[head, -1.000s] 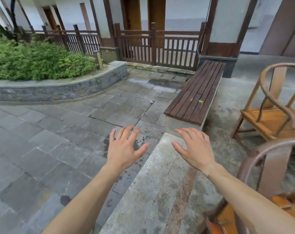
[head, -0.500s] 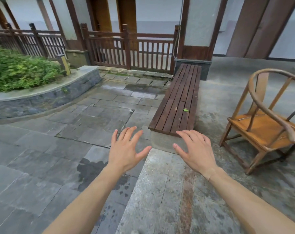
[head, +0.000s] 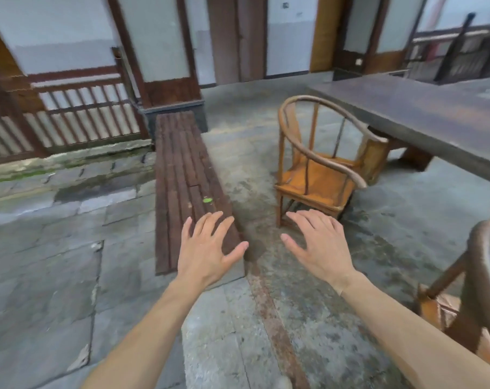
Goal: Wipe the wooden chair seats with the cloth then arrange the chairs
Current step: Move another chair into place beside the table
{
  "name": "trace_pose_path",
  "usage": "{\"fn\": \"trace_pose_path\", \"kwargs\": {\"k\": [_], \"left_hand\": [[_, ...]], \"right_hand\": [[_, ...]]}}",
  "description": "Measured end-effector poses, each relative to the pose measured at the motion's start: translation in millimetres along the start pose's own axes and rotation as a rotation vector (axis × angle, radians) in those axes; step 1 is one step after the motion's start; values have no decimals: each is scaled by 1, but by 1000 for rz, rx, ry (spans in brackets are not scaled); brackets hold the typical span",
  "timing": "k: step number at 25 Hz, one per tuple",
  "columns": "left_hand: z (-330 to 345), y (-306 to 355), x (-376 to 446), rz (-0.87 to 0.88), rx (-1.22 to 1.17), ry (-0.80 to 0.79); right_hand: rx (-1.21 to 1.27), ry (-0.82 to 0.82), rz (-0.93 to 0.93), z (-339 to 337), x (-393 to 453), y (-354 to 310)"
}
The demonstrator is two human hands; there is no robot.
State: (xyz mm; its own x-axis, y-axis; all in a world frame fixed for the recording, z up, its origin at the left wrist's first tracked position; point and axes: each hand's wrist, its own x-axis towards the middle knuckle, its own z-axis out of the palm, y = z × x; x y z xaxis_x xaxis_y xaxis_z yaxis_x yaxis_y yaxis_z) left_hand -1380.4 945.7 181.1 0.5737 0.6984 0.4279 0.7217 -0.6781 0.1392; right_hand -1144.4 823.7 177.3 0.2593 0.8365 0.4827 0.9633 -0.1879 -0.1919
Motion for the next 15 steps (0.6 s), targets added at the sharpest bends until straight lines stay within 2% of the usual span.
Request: {"fn": "trace_pose_path", "kwargs": {"k": [5, 10, 15], "left_hand": [[77, 61, 140, 306, -73, -77], [128, 138, 257, 548, -199, -72], [179, 242, 314, 831, -374, -145]], "right_hand": [[-114, 101, 278, 15, 41, 100], [-262, 225, 476, -2, 70, 185], [-441, 274, 744, -26, 40, 241]]}}
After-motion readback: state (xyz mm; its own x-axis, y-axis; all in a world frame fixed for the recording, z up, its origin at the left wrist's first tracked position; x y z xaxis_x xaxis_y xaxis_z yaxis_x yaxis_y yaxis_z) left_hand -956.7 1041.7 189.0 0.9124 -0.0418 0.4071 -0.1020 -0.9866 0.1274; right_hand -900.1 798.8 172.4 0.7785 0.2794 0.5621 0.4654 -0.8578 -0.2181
